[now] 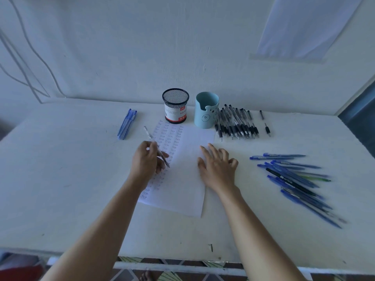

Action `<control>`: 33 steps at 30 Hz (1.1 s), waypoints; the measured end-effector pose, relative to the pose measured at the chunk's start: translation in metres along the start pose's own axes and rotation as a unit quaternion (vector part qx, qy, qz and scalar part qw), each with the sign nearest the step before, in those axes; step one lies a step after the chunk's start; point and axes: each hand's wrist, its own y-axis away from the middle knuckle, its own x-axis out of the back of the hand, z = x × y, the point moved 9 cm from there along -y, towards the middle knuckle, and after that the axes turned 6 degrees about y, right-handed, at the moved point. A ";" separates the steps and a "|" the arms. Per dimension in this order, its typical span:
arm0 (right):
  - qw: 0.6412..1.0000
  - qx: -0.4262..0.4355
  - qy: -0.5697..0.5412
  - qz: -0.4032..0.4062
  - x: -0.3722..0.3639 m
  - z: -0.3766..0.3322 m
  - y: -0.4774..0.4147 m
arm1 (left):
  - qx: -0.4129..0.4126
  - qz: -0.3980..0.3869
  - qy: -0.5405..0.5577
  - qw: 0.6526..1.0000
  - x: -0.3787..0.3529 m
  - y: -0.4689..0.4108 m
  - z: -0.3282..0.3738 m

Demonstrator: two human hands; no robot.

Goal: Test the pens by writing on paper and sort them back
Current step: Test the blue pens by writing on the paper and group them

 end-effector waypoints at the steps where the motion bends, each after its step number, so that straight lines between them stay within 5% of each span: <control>1: 1.000 0.003 -0.001 0.004 0.000 -0.001 0.001 | -0.007 0.011 0.048 0.999 0.006 0.000 -0.002; 5: 0.998 0.057 -0.033 0.004 0.002 -0.011 0.006 | -0.040 0.016 0.114 0.993 0.023 0.000 -0.006; 13: 0.996 0.085 -0.014 -0.022 -0.005 -0.017 0.006 | -0.093 -0.042 0.005 0.995 0.023 0.012 0.006; 20: 0.997 0.081 -0.008 -0.008 -0.008 -0.016 0.005 | -0.057 0.009 -0.050 0.997 0.038 0.029 -0.012; 25: 0.997 0.080 -0.017 -0.002 -0.008 -0.015 0.004 | -0.107 0.012 -0.159 0.981 0.040 0.032 -0.006; 33: 0.997 0.081 -0.015 -0.003 -0.008 -0.014 0.004 | -0.125 0.001 -0.186 0.975 0.036 0.034 -0.004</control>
